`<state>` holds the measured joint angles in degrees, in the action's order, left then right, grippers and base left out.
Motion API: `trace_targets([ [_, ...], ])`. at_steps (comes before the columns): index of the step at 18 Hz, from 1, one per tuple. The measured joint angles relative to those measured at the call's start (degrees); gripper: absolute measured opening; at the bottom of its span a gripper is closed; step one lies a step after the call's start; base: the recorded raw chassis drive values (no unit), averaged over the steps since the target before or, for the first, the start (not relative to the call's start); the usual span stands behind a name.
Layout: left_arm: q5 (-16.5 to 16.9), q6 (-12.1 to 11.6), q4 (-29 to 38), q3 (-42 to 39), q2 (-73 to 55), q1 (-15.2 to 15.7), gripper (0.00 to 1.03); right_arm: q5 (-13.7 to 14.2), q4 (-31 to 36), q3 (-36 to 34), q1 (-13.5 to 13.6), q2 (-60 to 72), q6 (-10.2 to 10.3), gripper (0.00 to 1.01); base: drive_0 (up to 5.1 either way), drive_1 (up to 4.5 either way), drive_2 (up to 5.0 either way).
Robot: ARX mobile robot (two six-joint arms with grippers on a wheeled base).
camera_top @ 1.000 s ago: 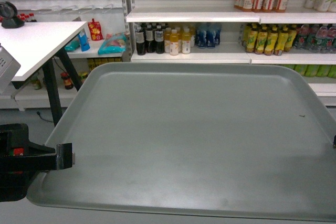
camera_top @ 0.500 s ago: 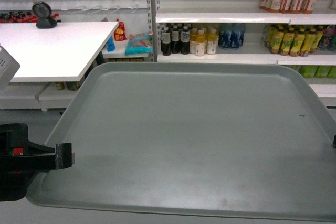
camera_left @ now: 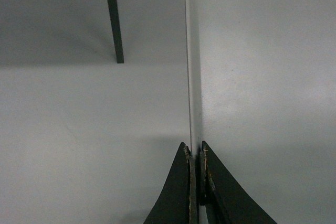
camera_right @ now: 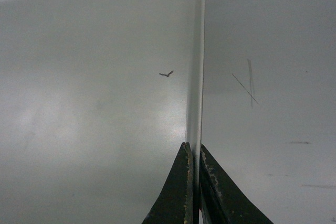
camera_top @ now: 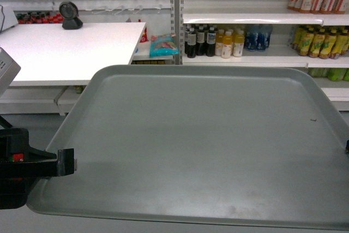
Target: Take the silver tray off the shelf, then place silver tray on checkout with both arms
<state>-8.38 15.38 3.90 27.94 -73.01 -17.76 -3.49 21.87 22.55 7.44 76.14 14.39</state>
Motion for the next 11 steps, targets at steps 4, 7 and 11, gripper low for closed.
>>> trace_targets([
  [4,-0.04,-0.02,0.13,0.00,0.00,0.00,0.02,0.02,-0.15,0.00,0.00,0.00,0.00,0.03,-5.0,2.46,2.5],
  [7,-0.04,-0.11,-0.04,0.00,0.00,0.00,0.02,0.00,-0.24,0.00,0.00,0.00,0.00,0.03,-4.9,2.50,2.5],
  [11,-0.07,-0.17,0.02,0.00,0.00,0.00,0.02,0.00,-0.15,0.00,0.00,0.00,0.00,0.03,-5.0,2.37,2.4],
])
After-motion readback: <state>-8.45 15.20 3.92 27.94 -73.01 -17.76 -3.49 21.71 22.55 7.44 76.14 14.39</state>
